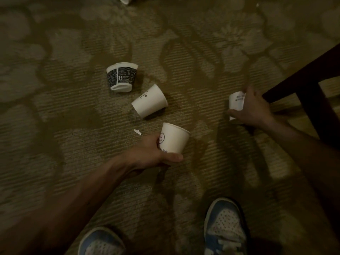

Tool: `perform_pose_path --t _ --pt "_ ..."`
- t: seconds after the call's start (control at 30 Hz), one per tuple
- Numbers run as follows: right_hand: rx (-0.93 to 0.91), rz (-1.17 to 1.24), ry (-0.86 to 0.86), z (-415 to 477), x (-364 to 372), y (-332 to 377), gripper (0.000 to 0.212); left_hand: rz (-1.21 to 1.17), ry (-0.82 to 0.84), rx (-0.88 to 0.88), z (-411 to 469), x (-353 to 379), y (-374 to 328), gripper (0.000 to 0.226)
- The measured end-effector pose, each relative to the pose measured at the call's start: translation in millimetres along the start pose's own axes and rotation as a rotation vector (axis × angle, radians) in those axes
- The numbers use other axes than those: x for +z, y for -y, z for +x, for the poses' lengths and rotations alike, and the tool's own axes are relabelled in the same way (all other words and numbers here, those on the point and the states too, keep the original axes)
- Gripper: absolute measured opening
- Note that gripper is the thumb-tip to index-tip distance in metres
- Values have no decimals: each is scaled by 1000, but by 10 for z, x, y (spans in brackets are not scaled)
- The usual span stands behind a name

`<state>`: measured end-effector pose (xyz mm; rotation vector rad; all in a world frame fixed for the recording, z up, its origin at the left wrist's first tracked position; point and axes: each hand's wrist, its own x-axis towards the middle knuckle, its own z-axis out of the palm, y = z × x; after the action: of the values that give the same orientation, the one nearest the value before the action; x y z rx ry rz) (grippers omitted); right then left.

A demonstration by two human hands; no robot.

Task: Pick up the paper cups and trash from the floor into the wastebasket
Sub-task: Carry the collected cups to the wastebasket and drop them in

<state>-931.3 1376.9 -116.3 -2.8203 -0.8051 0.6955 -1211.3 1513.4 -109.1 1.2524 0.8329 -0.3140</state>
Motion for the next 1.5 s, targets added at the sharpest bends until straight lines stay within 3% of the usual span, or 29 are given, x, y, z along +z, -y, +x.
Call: perform_pose_path --t 0.13,0.3,0.47,0.67,0.87,1.03,1.17,1.33,1.43,1.5 --pt "-8 147 1 -19 91 -1 87 -81 -18 -7 17 16 61 44" --pt "-2 481 362 -236 241 214 82 -345 -34 -20 -1 -10 65 70" --pt "43 721 497 -515 382 530 77 -643 32 -41 -121 -53 101 74" --pt "-121 742 628 -770 275 979 71 -928 197 89 -275 -184 96 86" --pt "-212 833 599 -894 325 1336 82 -895 279 265 -319 -334 27 76" --pt "-268 834 620 -919 419 1455 94 -864 248 267 -346 -525 118 72" --pt "-287 751 591 -915 482 1543 81 -879 212 235 -329 -608 162 78" --pt "-303 707 645 -894 530 1642 39 -885 132 210 -309 -672 192 94" --pt "-443 629 407 -775 439 1693 22 -921 53 217 -336 -770 239 75" --pt "-571 498 150 -643 325 1729 28 -924 -35 202 -347 -864 282 85"
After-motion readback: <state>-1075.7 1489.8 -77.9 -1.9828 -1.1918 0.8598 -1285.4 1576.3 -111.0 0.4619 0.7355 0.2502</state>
